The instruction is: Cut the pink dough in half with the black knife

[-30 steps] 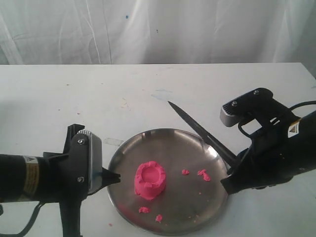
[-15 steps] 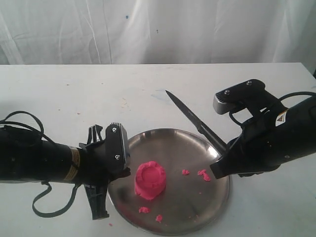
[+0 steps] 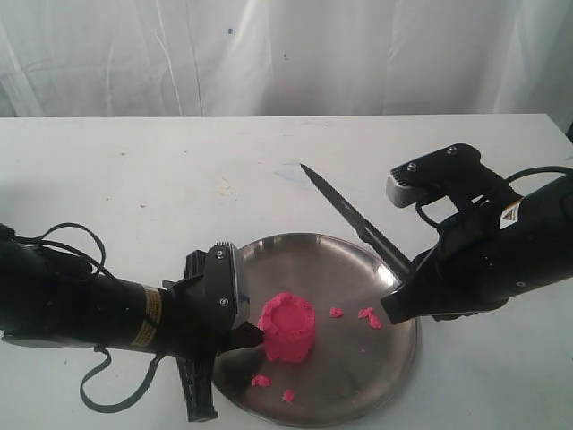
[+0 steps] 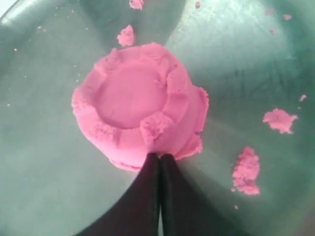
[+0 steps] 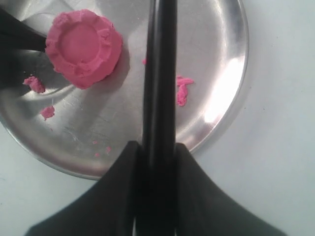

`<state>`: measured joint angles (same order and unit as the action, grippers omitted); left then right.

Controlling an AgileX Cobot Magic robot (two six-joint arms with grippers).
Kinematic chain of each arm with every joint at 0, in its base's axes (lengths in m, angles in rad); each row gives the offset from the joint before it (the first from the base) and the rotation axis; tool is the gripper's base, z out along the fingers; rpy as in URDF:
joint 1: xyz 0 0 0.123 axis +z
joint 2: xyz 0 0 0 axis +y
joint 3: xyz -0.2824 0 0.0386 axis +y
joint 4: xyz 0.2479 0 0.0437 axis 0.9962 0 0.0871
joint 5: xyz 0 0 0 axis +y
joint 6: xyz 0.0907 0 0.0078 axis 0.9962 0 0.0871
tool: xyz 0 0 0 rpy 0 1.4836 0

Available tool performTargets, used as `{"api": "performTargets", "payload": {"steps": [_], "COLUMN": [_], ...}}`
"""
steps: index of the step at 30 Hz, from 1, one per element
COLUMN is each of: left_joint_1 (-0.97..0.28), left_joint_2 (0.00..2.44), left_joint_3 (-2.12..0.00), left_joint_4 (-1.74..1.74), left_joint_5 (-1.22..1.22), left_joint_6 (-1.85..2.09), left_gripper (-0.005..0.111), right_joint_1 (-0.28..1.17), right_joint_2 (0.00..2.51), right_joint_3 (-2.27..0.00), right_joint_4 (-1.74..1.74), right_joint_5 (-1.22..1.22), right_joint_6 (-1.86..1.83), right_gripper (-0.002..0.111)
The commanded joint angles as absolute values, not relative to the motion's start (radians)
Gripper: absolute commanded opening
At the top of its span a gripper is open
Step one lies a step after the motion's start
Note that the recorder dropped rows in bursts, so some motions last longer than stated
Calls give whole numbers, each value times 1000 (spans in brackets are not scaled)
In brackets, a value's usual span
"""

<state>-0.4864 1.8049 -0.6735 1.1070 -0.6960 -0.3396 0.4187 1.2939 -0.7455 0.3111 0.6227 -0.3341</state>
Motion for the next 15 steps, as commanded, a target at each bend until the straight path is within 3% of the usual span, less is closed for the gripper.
{"api": "performTargets", "payload": {"steps": [1,9,15], "left_joint_1": [-490,-490,-490], "left_joint_2": [1827,1799,1645], "left_joint_3": [-691,-727,-736], "left_joint_4": [1113,1107,1102], "left_joint_5": [-731,-701,-469], "left_joint_6": [-343,-343,-343], "left_gripper": [0,0,0], "right_joint_1": [421,421,421], "right_joint_2": [1293,1293,1293], "right_joint_3": [-749,-749,-749], "right_joint_4": [314,294,260], "right_joint_5": [612,615,661], "right_joint_6": [-335,-335,-341], "right_gripper": [0,0,0]}}
